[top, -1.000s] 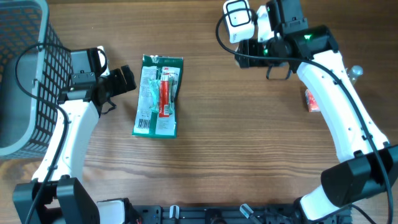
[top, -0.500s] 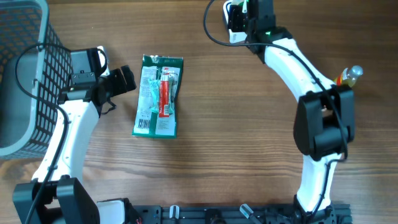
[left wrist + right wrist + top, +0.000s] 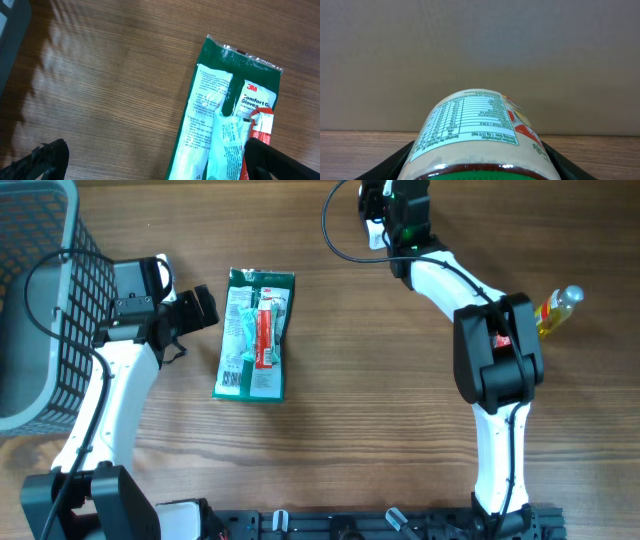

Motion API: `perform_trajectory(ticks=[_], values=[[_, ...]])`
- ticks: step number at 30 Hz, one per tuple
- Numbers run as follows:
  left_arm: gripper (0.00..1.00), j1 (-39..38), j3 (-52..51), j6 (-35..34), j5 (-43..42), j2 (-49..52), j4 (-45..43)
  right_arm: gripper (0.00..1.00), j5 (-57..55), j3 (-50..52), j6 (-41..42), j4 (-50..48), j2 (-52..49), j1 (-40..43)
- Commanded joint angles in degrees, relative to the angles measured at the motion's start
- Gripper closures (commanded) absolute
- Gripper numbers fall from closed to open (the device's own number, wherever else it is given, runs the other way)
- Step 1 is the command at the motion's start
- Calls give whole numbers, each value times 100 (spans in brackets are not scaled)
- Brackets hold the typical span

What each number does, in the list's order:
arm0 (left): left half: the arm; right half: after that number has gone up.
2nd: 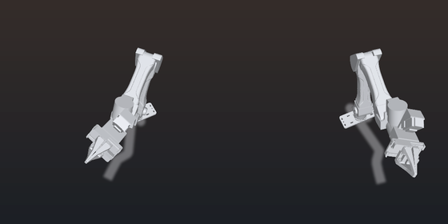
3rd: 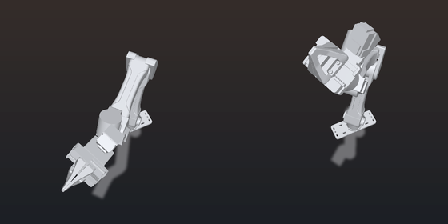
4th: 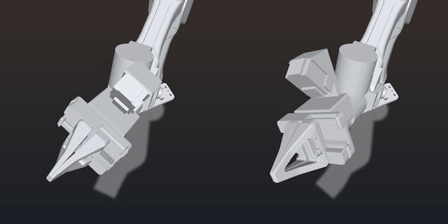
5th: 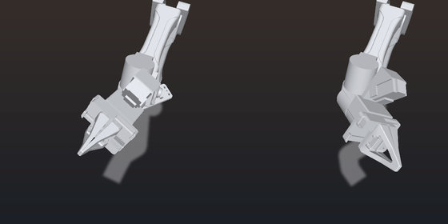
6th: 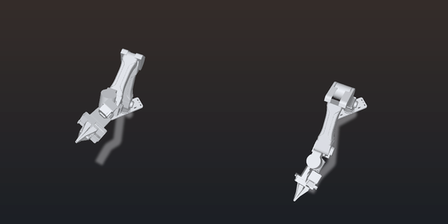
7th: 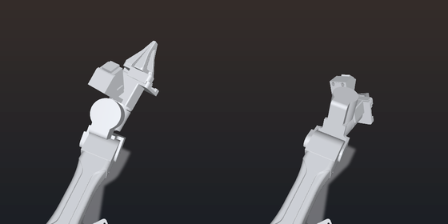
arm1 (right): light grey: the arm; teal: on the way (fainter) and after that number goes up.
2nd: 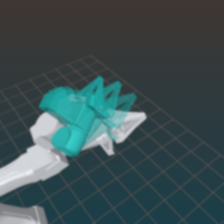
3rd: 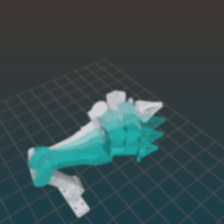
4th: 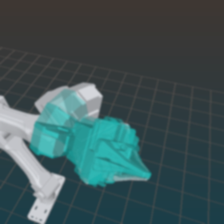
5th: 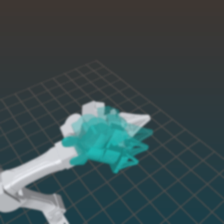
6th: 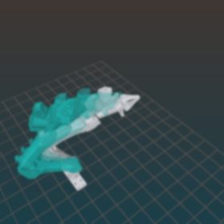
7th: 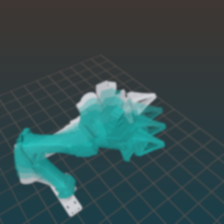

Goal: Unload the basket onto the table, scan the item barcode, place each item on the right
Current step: 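Raise the jar with the right gripper under the white scanner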

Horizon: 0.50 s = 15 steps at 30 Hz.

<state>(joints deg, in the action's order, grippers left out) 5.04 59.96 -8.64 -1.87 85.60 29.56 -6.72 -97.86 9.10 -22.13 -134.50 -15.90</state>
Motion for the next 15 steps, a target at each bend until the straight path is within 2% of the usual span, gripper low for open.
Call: perform_trajectory(ticks=[1, 15], values=[[0, 33, 42, 94, -66, -7, -15, 94, -63, -103, -9, -186, -203, 61], [0, 33, 42, 94, -68, -7, -15, 96, 131, -103, 0, -208, -299, 98]])
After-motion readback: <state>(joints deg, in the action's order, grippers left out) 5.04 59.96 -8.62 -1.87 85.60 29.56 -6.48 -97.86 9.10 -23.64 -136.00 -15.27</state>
